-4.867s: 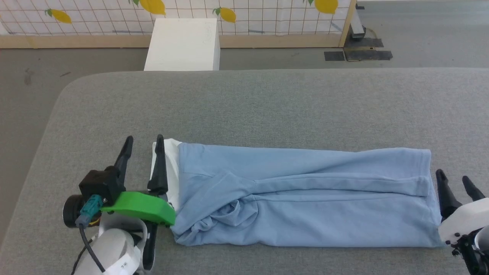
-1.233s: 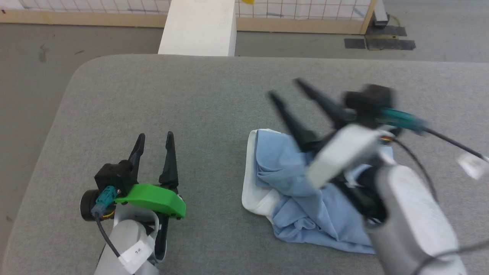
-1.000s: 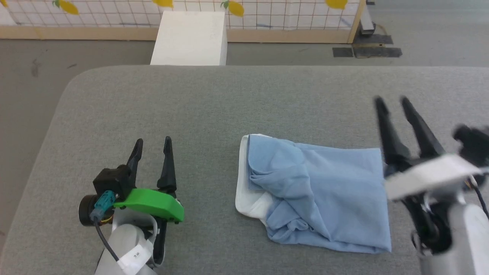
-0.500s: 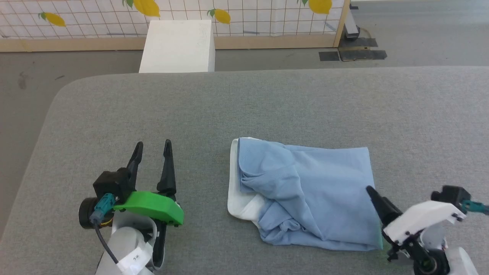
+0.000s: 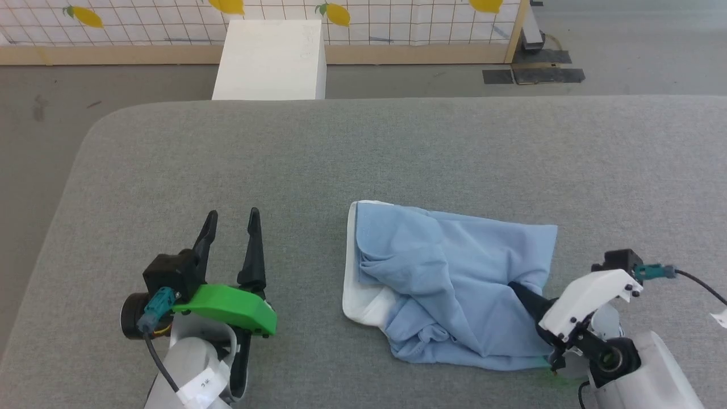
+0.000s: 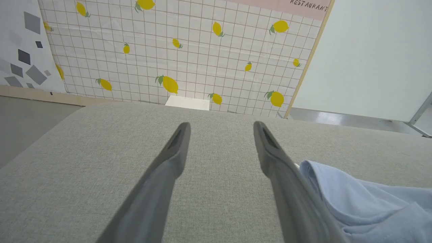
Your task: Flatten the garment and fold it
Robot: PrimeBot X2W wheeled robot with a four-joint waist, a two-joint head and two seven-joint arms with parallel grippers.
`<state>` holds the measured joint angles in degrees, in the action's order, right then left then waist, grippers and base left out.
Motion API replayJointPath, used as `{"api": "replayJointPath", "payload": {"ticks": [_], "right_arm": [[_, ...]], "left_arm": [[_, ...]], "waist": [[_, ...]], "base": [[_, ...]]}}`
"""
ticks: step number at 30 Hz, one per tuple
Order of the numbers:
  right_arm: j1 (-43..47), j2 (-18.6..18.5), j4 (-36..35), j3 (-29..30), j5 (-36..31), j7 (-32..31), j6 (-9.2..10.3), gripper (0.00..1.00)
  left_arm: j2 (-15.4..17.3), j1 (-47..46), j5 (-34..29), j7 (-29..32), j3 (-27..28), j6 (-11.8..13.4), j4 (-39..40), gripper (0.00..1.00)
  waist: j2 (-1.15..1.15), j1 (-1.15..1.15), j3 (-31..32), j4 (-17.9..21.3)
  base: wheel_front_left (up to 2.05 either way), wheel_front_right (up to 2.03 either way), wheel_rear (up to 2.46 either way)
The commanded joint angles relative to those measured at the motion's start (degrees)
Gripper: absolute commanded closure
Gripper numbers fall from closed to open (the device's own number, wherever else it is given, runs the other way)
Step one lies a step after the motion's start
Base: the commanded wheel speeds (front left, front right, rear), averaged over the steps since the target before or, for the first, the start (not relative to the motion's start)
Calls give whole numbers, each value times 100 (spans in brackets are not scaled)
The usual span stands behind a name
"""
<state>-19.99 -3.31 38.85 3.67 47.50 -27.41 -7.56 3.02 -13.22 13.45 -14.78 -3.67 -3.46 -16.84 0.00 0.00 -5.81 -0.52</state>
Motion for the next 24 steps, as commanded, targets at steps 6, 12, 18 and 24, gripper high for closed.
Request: {"api": "replayJointPath", "payload": {"ticks": [6, 12, 18, 24], "right_arm": [[-99, -2, -886, -326, -1453, 260, 8, 100], [-257, -279, -2260, -1048, -2983, -37, 8, 100], [-544, -838, -2973, -1637, -3568, -310, 8, 100], [-863, -1397, -2925, -1734, -3477, -459, 8, 100]], "left_arm": [[-14, -10, 21, -22, 73, 42, 17, 0], [-14, -37, -35, -22, 161, 31, 58, 0], [-13, -119, -125, -22, 225, -4, 104, 0], [-4, -265, -226, -22, 227, -50, 152, 0]], "waist": [[0, 0, -23, 161], [0, 0, -114, 499], [0, 0, -269, 979], [0, 0, -524, 1496]], "base": [[0, 0, 0], [0, 0, 0], [0, 0, 0], [0, 0, 0]]}}
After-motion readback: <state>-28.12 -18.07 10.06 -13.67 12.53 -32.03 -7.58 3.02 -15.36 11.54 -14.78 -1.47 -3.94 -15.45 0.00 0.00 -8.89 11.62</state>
